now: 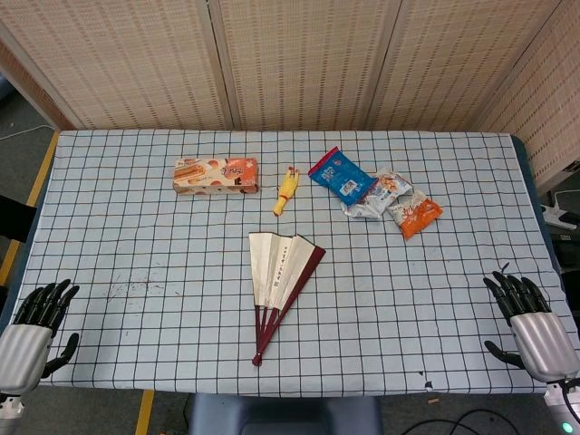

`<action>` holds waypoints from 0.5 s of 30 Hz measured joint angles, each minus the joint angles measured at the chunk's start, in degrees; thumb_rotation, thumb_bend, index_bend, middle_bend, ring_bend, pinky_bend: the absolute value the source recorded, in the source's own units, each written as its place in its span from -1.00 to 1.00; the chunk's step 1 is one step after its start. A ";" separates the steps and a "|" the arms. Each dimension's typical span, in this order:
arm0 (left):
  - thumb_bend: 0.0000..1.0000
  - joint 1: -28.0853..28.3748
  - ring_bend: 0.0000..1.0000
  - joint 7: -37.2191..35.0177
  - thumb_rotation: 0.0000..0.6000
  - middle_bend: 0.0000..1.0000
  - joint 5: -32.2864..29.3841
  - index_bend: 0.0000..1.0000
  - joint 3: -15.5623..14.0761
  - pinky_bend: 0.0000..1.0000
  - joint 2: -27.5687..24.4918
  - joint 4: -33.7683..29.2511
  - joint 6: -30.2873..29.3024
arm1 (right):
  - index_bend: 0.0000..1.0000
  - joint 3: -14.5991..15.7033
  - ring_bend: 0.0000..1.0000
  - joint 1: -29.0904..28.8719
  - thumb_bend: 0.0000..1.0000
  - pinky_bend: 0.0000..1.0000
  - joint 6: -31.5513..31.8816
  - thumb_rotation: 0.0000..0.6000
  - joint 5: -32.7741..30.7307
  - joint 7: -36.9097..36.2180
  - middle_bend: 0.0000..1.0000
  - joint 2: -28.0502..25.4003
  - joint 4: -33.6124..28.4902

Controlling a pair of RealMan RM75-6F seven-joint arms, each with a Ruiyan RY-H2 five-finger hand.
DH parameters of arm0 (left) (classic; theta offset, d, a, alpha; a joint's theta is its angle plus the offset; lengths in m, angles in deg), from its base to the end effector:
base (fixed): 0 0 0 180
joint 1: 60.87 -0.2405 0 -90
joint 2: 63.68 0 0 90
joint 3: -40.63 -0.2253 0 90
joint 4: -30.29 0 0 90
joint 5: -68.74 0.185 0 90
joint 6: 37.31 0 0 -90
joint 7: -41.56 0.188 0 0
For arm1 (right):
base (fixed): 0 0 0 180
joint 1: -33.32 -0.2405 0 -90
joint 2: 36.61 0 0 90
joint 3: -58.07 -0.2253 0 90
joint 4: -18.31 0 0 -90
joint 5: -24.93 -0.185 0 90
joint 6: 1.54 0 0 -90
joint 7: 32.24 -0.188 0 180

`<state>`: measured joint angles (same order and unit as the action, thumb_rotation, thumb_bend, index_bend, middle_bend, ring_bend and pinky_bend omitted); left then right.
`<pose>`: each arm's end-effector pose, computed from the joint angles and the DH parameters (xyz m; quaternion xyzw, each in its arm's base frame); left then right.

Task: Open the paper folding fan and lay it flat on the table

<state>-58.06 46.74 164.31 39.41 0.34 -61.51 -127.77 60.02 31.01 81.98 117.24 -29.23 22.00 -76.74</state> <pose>-0.2535 0.1958 0.1608 -0.6481 -0.3252 -0.3871 0.5696 -0.2729 -0.1907 0.1644 0.6562 -0.3785 0.3308 0.5628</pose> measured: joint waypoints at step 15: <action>-0.09 1.11 -1.00 -1.33 1.00 -1.00 -0.60 -1.00 0.58 -0.81 0.56 0.66 1.33 | -0.99 -0.80 -1.00 -5.98 -0.81 -1.00 -7.17 1.00 2.38 1.54 -1.00 3.75 1.11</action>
<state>-56.96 45.41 163.71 39.99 0.90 -60.85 -126.44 59.22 25.03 74.82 119.62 -27.69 25.75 -75.63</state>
